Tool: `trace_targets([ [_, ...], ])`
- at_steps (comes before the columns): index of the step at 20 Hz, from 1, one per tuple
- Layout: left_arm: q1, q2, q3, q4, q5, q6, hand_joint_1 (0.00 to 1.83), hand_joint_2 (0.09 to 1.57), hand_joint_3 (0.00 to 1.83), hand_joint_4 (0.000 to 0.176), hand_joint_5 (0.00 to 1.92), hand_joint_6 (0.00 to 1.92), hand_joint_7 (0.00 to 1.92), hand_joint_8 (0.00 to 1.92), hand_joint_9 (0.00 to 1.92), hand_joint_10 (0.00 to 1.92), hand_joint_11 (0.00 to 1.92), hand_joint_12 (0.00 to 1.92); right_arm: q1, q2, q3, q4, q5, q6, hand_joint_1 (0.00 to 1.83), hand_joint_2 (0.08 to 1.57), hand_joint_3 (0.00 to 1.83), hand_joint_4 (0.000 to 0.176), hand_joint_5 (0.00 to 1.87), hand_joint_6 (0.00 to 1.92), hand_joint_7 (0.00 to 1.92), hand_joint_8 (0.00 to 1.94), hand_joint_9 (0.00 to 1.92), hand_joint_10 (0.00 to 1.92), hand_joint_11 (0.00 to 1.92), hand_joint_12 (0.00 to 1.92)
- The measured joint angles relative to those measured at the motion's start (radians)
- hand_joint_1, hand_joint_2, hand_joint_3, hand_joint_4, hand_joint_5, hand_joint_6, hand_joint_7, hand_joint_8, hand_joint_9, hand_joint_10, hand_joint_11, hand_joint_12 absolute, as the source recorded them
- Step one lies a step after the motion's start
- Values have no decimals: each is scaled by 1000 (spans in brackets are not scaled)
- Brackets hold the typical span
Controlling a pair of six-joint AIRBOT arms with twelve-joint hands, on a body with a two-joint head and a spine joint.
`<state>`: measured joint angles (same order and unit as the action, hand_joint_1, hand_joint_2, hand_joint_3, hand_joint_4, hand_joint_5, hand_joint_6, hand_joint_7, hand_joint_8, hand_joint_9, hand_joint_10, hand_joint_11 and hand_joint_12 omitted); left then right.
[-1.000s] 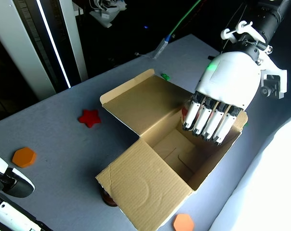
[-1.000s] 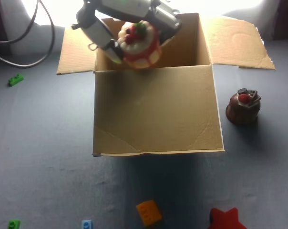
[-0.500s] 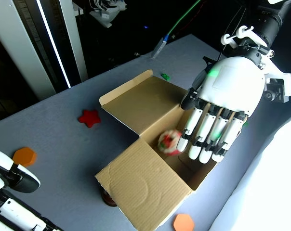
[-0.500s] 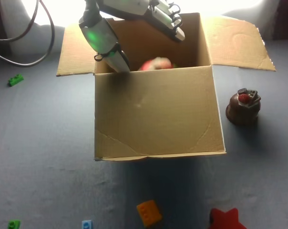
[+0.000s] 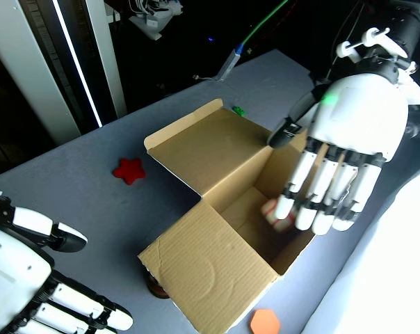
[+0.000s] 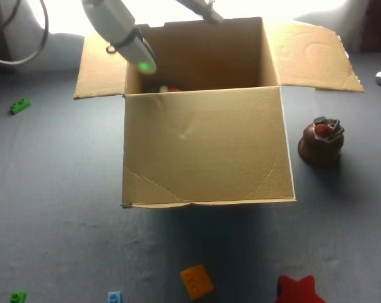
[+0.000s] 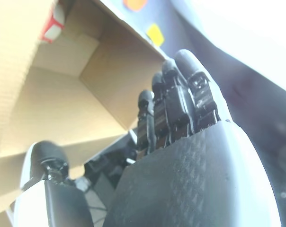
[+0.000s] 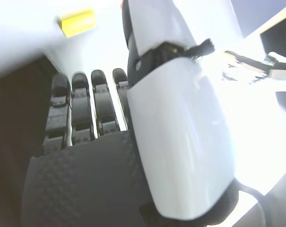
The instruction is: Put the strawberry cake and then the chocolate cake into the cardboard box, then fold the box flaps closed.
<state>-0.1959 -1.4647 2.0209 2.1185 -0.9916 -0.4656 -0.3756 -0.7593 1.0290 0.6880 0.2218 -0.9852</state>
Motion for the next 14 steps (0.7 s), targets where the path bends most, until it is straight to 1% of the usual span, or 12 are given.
trace_targets([
  [1, -5, 6, 0, -3, -1, 0, 316, 1034, 10, 56, 255, 11, 316, 7, 365, 14, 0, 1116, -10, -18, 1, 0, 19, -7, 1011, 1048, 5, 20, 12, 1, 38, 1, 31, 0, 0, 8],
  [3, -14, 26, -5, 12, -19, -8, 318, 1045, 13, 45, 271, 15, 319, 6, 369, 14, 0, 1121, -26, -60, 14, -1, 38, -11, 1007, 1057, 9, 30, 6, 0, 37, 0, 26, 0, 0, 0],
  [4, -20, 43, -14, 21, -27, -14, 310, 1050, 13, 46, 285, 19, 315, 4, 369, 13, 0, 1123, -35, -81, 26, 0, 51, -10, 1015, 1056, 8, 30, 0, 0, 41, 2, 24, 0, 0, 0],
  [5, -28, 64, -21, 28, -44, -27, 283, 1059, 16, 46, 286, 18, 316, 4, 366, 11, 0, 1128, -43, -100, 39, 0, 67, -14, 1030, 1062, 10, 27, 0, 0, 33, 0, 7, 0, 0, 0],
  [6, -62, 117, -29, 40, -61, -43, 256, 1071, 19, 44, 281, 15, 325, 6, 363, 9, 0, 1124, -60, -137, 62, 4, 110, -20, 1031, 1059, 9, 23, 0, 0, 45, 6, 22, 8, 0, 0],
  [8, -75, 144, -32, 48, -66, -61, 256, 1071, 19, 44, 281, 15, 325, 6, 363, 9, 0, 1124, -71, -164, 76, 5, 132, -33, 1031, 1059, 9, 23, 0, 0, 45, 6, 22, 8, 0, 0],
  [9, -87, 162, -39, 66, -77, -75, 199, 1085, 21, 45, 280, 12, 301, 1, 345, 2, 0, 1097, -79, -190, 93, 5, 139, -41, 1064, 1047, 3, 16, 0, 0, 45, 5, 21, 7, 0, 0],
  [10, -91, 181, -44, 71, -88, -89, 100, 1083, 15, 44, 275, 7, 288, 0, 323, 0, 0, 1055, -85, -212, 105, 4, 142, -41, 1063, 1033, 0, 11, 10, 4, 35, 0, 5, 0, 0, 0],
  [11, -94, 201, -54, 86, -98, -92, 61, 1091, 15, 41, 255, 2, 274, 0, 306, 0, 0, 1013, -86, -229, 113, 2, 141, -45, 1056, 1027, 0, 14, 34, 14, 64, 11, 19, 6, 0, 0],
  [12, -95, 227, -64, 99, -109, -106, 33, 1100, 18, 39, 246, 0, 269, 0, 301, 0, 0, 1006, -86, -245, 125, 3, 140, -46, 1055, 1027, 0, 19, 47, 19, 71, 13, 20, 6, 3, 1],
  [13, -95, 248, -76, 106, -118, -115, 15, 1105, 17, 34, 239, 0, 264, 0, 299, 0, 0, 1023, -86, -259, 136, 4, 153, -47, 1057, 1023, 0, 22, 48, 19, 73, 13, 23, 7, 18, 9],
  [14, -92, 270, -88, 109, -122, -120, 29, 1112, 16, 37, 202, 0, 240, 0, 275, 0, 0, 987, -90, -270, 146, 2, 171, -47, 1063, 1023, 0, 26, 20, 6, 50, 2, 10, 1, 10, 7],
])
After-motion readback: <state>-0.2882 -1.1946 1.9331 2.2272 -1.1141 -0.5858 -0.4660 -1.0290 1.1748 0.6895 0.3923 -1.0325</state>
